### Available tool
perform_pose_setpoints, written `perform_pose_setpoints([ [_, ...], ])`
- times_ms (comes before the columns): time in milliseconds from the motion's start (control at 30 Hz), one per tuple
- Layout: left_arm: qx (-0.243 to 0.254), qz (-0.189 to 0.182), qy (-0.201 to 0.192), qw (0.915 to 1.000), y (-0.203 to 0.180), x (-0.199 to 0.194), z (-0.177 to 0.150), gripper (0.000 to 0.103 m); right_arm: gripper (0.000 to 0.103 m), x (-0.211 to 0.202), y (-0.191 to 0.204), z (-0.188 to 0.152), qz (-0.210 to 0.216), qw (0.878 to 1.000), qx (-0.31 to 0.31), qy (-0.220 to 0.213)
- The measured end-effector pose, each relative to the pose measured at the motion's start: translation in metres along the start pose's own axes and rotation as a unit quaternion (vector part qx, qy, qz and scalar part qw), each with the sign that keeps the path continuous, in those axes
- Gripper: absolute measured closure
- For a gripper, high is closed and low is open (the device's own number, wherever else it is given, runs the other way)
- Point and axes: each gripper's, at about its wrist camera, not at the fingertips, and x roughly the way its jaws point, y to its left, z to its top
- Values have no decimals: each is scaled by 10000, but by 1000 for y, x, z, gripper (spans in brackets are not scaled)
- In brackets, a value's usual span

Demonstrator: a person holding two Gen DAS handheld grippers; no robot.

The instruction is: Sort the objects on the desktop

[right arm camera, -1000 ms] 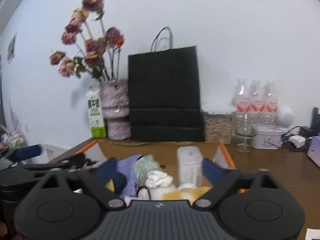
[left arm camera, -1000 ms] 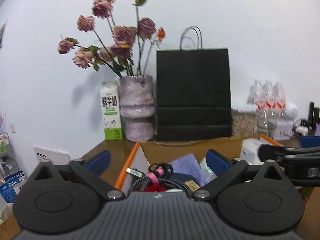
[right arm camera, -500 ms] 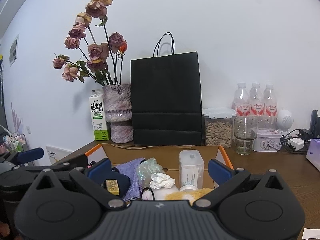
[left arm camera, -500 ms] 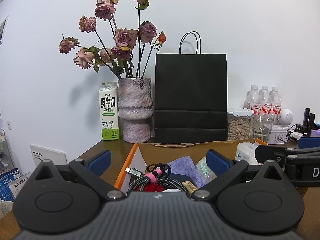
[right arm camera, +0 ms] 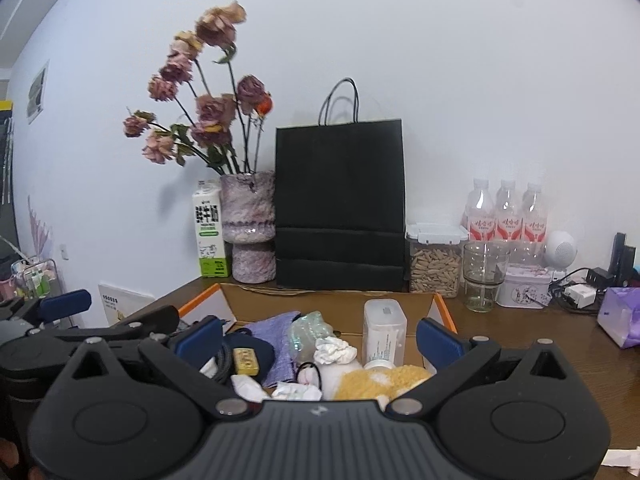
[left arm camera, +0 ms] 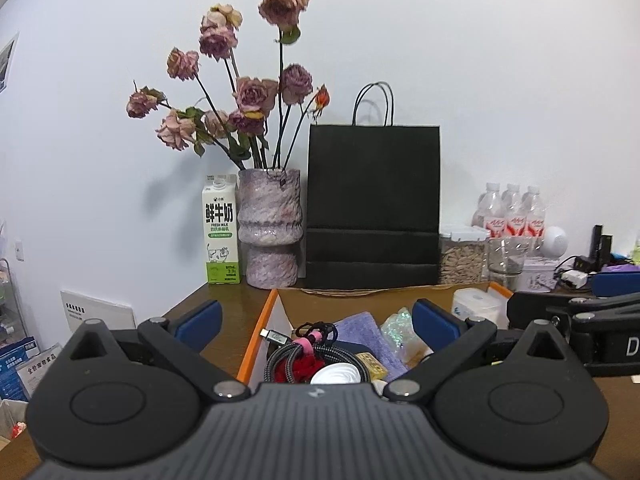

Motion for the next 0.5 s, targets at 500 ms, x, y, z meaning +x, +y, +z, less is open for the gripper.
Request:
perform_pose_setpoints([
  [500, 236, -87, 461, 9986, 4, -78, -32, 0, 0, -81, 25, -41, 129, 9994, 0, 323],
])
